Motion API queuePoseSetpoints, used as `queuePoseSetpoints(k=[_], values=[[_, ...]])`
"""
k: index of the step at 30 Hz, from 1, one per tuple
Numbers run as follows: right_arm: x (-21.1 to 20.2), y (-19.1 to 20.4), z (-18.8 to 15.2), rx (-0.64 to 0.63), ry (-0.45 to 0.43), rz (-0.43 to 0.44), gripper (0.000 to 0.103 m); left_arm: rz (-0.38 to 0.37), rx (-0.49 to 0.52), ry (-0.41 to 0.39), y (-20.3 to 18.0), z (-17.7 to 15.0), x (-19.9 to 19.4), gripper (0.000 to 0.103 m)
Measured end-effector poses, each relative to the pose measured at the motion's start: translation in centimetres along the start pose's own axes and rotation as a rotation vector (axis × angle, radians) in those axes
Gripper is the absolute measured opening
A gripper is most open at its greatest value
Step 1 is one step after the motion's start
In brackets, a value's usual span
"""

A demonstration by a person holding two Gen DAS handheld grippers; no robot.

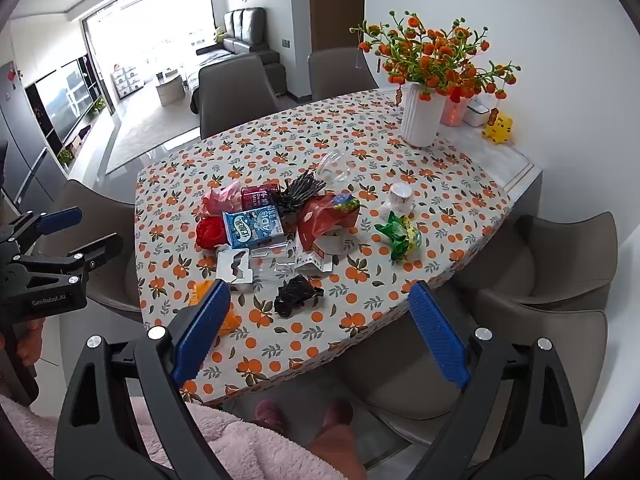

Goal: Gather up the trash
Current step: 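Move both grippers toward the trash items on the table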

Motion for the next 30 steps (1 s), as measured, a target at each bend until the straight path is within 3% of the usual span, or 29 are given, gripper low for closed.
queuePoseSetpoints(k=[9,30], values=[[0.1,-0.1,0.1,-0.003,0.001,-0.003,0.088,0.012,0.005,-0.005,0.3,0.2,0.1,0.093],[0.6,0.1,-0.1,-0.022,0.010,0.032,0.088,-0.039,0.030,-0.003,-1.2,-0.2,-0.5,0.093]])
Point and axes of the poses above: each gripper's, at about its wrist camera, not at the fingertips, and x roughly the way its jaws point, y to its left, z to its top, the point moved 10 cm from there along x, roughly the way its jaws point, and after that the axes turned 10 degrees about -x, right-handed, at the moved point
